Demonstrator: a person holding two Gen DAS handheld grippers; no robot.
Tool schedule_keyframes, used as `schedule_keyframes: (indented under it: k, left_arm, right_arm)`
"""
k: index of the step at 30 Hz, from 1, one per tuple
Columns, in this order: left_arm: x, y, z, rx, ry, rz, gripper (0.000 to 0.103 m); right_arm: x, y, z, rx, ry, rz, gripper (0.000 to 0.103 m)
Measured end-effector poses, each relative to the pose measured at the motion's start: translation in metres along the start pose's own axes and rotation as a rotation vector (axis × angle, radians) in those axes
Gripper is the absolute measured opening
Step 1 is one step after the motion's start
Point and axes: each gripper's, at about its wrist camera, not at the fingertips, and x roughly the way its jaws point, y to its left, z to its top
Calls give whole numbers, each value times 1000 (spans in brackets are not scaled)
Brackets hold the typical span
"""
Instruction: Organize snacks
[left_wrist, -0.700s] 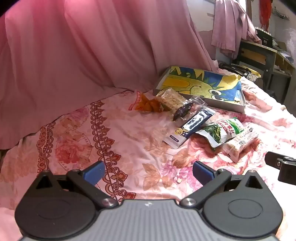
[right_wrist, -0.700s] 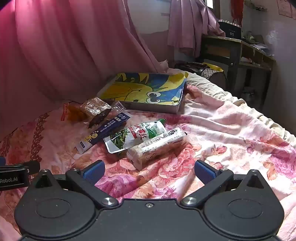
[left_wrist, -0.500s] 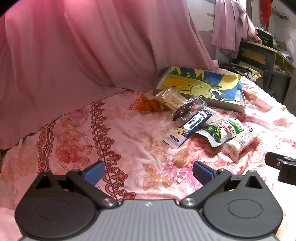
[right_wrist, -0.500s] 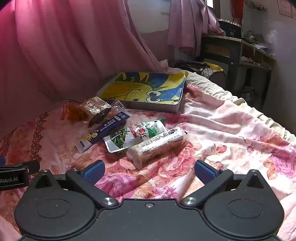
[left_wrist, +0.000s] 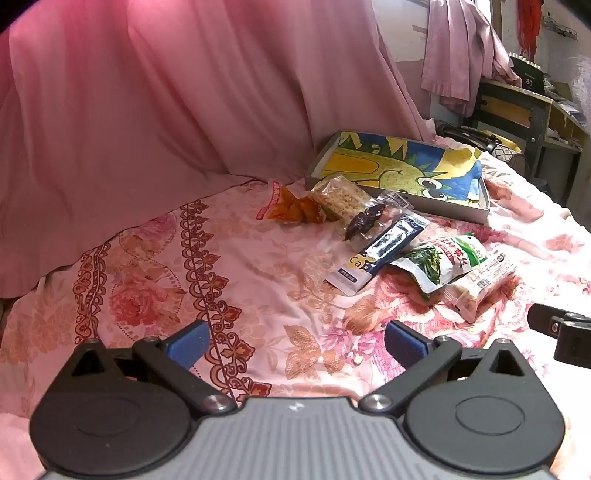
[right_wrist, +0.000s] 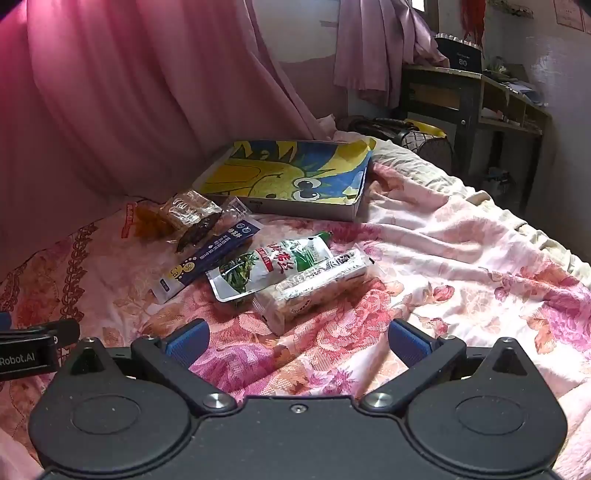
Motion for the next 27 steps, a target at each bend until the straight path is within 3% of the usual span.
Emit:
schedule_keyframes:
  k: [27]
  left_arm:
    - [3,1,-2,7,5,5,103]
  right_arm:
    - [0,0,0,4,4,2,102]
